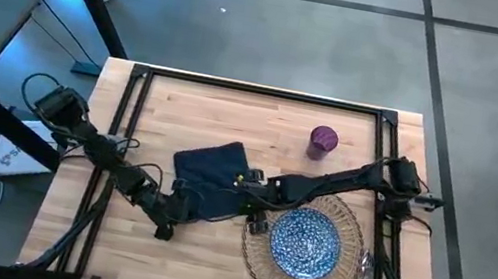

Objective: Set table place
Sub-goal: Fold the blue table napkin

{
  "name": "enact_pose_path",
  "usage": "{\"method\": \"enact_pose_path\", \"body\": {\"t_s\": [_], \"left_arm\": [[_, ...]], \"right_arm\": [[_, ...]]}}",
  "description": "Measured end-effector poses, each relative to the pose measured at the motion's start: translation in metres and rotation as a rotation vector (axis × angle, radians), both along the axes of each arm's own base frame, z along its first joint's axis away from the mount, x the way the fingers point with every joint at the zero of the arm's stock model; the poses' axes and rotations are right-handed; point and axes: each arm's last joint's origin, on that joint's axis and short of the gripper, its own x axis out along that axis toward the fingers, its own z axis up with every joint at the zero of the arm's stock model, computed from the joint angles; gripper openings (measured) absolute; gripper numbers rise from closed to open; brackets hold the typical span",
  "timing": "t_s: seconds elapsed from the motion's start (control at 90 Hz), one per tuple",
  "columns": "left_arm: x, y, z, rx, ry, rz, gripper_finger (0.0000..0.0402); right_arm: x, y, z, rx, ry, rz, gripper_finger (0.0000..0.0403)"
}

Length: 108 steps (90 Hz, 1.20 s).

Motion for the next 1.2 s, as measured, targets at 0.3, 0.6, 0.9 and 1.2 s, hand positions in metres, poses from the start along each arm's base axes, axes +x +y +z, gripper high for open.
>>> {"method": "enact_pose_path", "body": {"t_s": [0.3,0.6,0.9,1.2], "left_arm": [[-0.013,-0.001,0.033,-0.001,-0.104,0.152,0.0001],[-0.026,0.012,0.066,-0.065,-0.227,0.285,0.0000],[-0.031,0.018,0.076,-0.082,-0.280,0.347,0.0000],[-0.031,0.019,0.076,-0.117,-0.284,0.403,0.0000]], "right_arm": [[-0.015,0.026,-0.028,-0.060,-0.123,-0.058,0.0197],[-0.027,0.029,-0.051,-0.131,-0.242,-0.145,0.0197],[-0.032,0.023,-0.070,-0.075,-0.340,-0.172,0.0197],[-0.018,0.026,-0.089,-0.127,-0.379,-0.220,0.0155]]}}
